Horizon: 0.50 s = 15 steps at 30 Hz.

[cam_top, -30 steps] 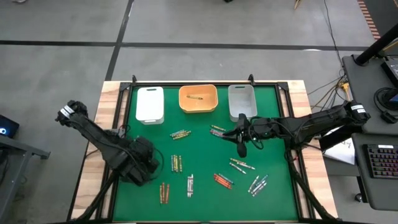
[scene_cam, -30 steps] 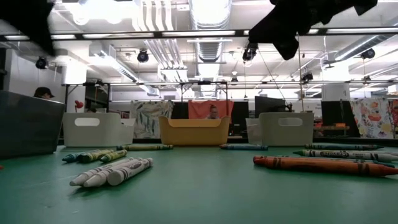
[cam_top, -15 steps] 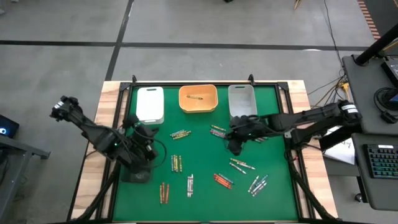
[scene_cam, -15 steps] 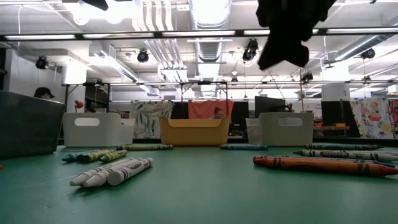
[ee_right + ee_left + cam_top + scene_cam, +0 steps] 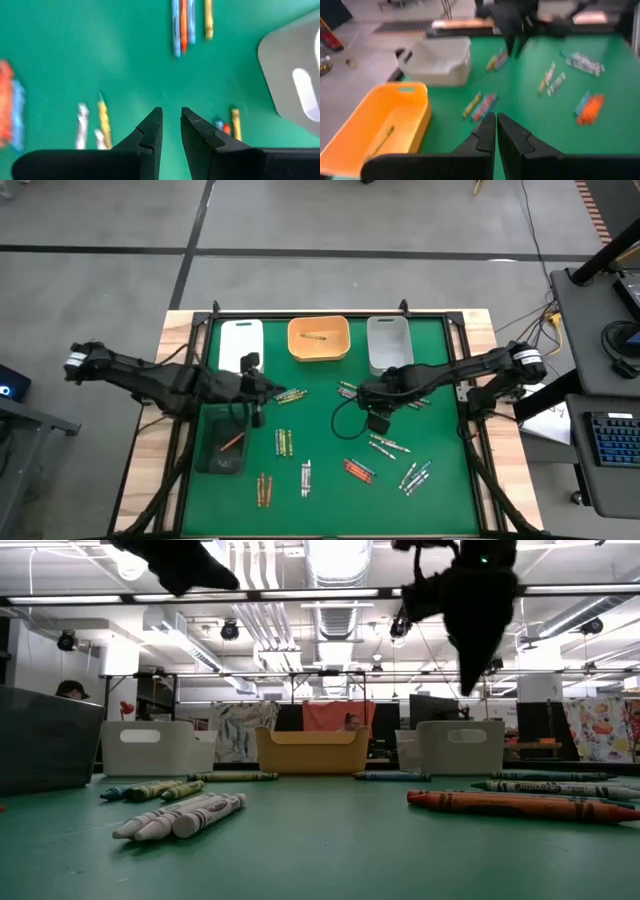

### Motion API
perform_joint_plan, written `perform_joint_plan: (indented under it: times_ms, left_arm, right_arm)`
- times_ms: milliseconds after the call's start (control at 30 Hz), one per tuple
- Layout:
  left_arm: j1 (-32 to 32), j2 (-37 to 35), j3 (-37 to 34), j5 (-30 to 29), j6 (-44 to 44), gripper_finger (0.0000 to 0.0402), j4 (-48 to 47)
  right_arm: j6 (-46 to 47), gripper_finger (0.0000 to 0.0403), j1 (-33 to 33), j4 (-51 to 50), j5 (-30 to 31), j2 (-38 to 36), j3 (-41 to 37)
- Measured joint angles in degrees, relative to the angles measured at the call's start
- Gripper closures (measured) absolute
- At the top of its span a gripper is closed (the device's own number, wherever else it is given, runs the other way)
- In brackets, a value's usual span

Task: Sort crayons
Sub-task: Put the white crayon into the gray bin

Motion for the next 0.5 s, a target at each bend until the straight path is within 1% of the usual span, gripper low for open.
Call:
perform_joint_plan:
  times_ms: [100, 200, 367, 500]
  left_arm:
    - [5.07, -0.23, -2.92, 2.58, 0.45, 0.0402, 4.54]
    - [8.31, -0.18, -4.22, 2.90, -1.56, 0.0402, 6.02]
    - [9.74, 0.35, -4.26, 2.67, -3.73, 0.0402, 7.00]
    - [9.72, 0.18, -4.24, 2.45, -3.76, 0.0402, 7.91]
  right_arm:
    - [-2.87, 0.0344, -0.61, -3.00, -3.05, 1.11, -0.31]
    - [-3.18, 0.0344, -1.43, -4.34, -8.30, 1.62, -1.61]
    - [0.21, 0.0344, -1.20, -3.35, -16.47, 1.55, -5.35]
    - [3.70, 0.0344, 0.26, -3.47, -18.32, 1.47, -8.93]
